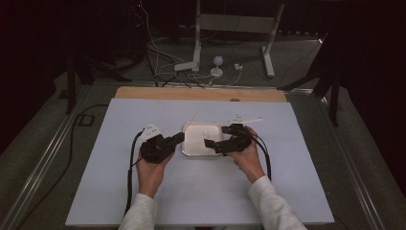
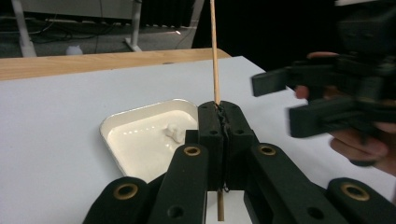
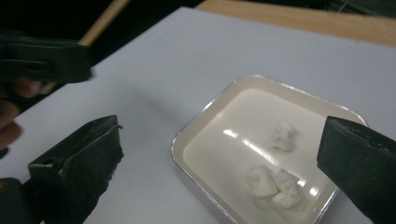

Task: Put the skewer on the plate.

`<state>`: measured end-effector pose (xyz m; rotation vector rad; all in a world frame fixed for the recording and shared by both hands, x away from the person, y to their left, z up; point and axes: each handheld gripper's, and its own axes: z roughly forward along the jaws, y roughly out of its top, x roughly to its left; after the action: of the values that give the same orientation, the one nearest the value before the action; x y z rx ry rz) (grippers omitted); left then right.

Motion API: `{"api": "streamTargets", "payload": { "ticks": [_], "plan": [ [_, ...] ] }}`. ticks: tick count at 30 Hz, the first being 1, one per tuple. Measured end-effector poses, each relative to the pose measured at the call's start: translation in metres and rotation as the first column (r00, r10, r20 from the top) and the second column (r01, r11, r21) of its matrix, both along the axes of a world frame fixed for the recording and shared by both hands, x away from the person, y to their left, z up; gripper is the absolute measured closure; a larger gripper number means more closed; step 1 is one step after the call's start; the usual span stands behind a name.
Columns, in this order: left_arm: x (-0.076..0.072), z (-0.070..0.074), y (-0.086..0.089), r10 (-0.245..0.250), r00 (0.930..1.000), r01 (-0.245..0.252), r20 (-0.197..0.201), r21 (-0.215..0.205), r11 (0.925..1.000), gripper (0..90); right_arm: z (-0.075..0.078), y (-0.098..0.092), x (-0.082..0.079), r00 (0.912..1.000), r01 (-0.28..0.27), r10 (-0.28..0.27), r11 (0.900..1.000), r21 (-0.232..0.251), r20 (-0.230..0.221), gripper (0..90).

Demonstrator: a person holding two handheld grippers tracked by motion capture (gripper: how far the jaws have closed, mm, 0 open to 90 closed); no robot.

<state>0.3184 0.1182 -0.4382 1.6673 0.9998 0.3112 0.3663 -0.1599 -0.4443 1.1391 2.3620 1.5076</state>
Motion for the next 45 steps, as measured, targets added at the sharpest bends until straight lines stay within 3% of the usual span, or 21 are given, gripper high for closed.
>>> {"api": "streamTargets", "payload": {
  "ticks": [6, 17, 29, 37, 45],
  "plan": [
    [0.010, -0.004, -0.007, 0.023, 0.9995, -0.023, -0.020, -0.002, 0.9997, 89.5, -0.001, -0.009, -0.012, 0.9997, -0.006, 0.006, 1.000, 0.005, 0.022, 0.0],
    [0.024, -0.015, -0.022, 0.059, 0.9971, -0.057, -0.049, 0.046, 0.9973, 89.4, 0.003, -0.030, -0.030, 0.9979, 0.010, -0.010, 1.000, 0.000, 0.065, 0.0],
    [0.036, -0.033, -0.037, 0.089, 0.9912, -0.080, -0.098, 0.090, 0.9927, 88.8, 0.001, -0.060, -0.052, 0.9961, 0.047, -0.048, 0.999, 0.017, 0.074, 0.0],
    [0.040, -0.047, -0.046, 0.120, 0.9828, -0.104, -0.141, 0.112, 0.9882, 88.3, -0.003, -0.077, -0.063, 0.9940, 0.074, -0.078, 0.996, 0.048, 0.077, 0.0],
    [0.041, -0.058, -0.049, 0.164, 0.9709, -0.140, -0.175, 0.138, 0.9805, 88.4, -0.002, -0.084, -0.064, 0.9926, 0.090, -0.094, 0.994, 0.058, 0.076, 0.0]
  ]
}}
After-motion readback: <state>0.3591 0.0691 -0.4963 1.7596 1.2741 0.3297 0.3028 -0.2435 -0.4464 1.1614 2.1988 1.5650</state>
